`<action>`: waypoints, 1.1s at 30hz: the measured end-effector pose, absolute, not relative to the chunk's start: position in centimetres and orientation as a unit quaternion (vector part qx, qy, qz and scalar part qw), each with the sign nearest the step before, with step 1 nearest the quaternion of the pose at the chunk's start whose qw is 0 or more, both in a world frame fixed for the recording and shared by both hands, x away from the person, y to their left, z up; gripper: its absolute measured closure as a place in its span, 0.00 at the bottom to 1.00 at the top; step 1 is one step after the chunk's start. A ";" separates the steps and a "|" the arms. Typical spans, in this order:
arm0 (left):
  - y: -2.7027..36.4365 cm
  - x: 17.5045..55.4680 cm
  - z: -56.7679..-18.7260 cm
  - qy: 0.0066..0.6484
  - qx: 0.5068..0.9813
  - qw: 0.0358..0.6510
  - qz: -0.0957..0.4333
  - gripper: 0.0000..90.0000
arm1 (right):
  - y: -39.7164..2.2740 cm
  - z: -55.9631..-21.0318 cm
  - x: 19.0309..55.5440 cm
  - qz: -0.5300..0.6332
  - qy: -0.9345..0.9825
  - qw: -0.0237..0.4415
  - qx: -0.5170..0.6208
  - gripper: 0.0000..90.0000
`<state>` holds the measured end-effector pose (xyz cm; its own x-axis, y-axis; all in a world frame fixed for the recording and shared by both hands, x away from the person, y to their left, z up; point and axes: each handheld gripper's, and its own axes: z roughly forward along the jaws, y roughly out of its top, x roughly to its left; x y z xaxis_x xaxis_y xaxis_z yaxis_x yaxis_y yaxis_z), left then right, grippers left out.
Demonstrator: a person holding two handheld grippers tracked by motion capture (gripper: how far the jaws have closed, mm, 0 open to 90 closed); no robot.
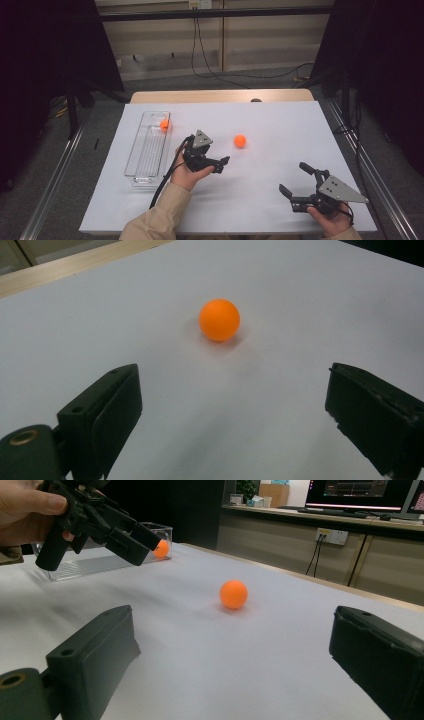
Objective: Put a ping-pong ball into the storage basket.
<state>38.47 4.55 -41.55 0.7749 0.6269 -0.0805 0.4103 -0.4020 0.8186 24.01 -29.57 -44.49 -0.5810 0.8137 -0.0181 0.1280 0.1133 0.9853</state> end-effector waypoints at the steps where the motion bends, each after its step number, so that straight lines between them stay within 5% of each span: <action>1: 4.4 38.4 -41.6 0.315 0.827 0.450 0.117 0.09 | -29.6 -44.5 24.0 0.570 0.683 0.302 0.344 0.05; 33: 3.3 39.5 -42.4 0.316 0.832 0.439 0.124 0.10 | -29.7 -44.5 24.1 0.570 0.681 0.302 0.347 0.05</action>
